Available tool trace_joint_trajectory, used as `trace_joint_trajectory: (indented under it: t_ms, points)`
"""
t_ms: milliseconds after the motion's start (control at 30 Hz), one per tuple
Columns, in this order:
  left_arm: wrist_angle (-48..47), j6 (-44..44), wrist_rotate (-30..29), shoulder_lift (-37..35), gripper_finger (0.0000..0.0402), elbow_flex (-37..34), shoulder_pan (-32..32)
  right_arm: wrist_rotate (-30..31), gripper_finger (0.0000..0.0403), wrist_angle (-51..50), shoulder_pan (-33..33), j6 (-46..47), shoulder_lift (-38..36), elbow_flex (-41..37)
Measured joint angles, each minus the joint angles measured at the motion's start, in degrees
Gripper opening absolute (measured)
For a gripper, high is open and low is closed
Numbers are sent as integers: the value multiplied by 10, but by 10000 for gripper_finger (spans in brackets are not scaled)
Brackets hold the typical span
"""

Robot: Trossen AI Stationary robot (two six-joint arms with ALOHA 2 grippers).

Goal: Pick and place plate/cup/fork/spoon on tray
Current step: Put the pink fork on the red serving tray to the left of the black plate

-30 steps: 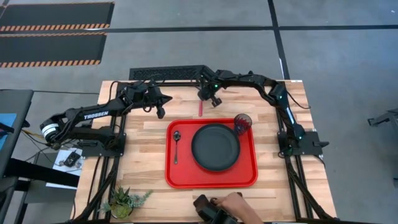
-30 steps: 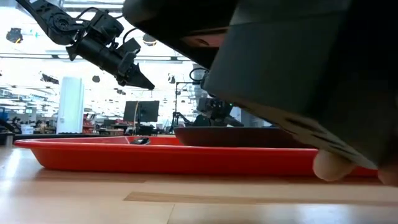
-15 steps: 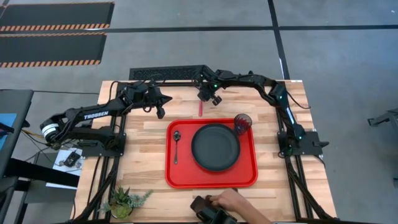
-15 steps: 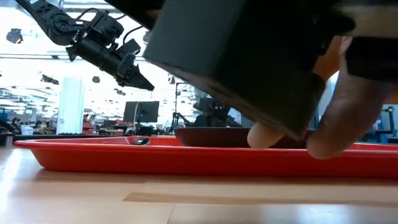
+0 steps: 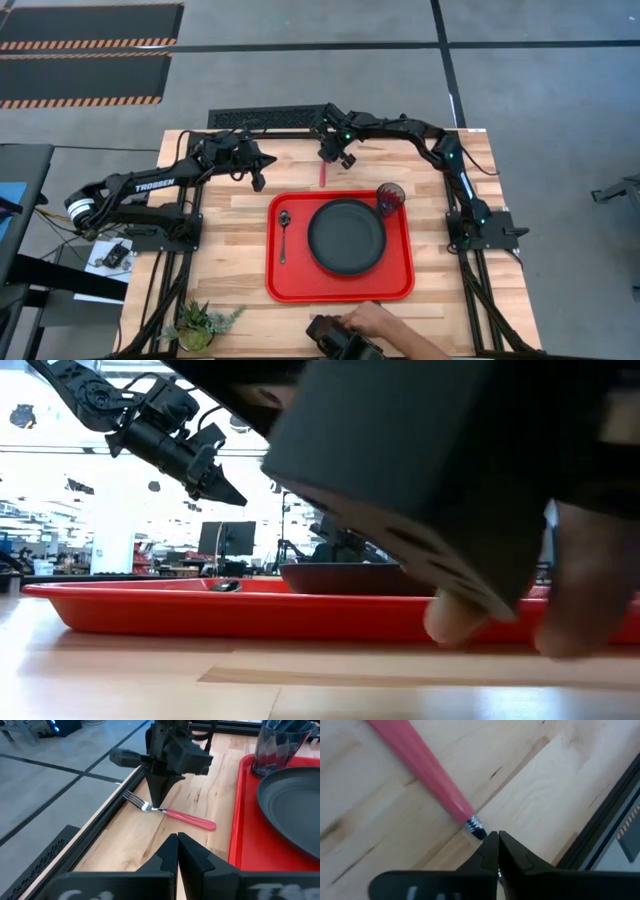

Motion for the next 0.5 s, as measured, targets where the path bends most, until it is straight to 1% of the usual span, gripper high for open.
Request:
trace_joint_trajectory:
  t_ms: [67, 133, 167, 233, 333, 400, 500]
  points:
    - [0, 0, 0, 0, 0, 0, -2, -13, 12, 1, -3, 4, 5, 0]
    - [1, 0, -5, 0, 0, 0, -6, -32, 7, -5, -8, 5, 5, 0]
    - [0, -1, -6, 0, 0, 1, -8, -32, 8, -7, -8, 6, 4, 0]
    - [2, -6, -8, 0, 0, 2, -12, -25, 8, -18, -9, 6, 4, 0]
    - [5, -5, -14, 0, 0, 2, -17, 4, 4, -41, -9, 5, 4, 0]
    - [5, -5, -26, 0, 0, 2, -19, 4, 4, -59, -9, 4, 4, 0]
    - [5, -5, -30, 0, 0, 3, -19, 8, 4, -59, -9, 23, 4, 0]
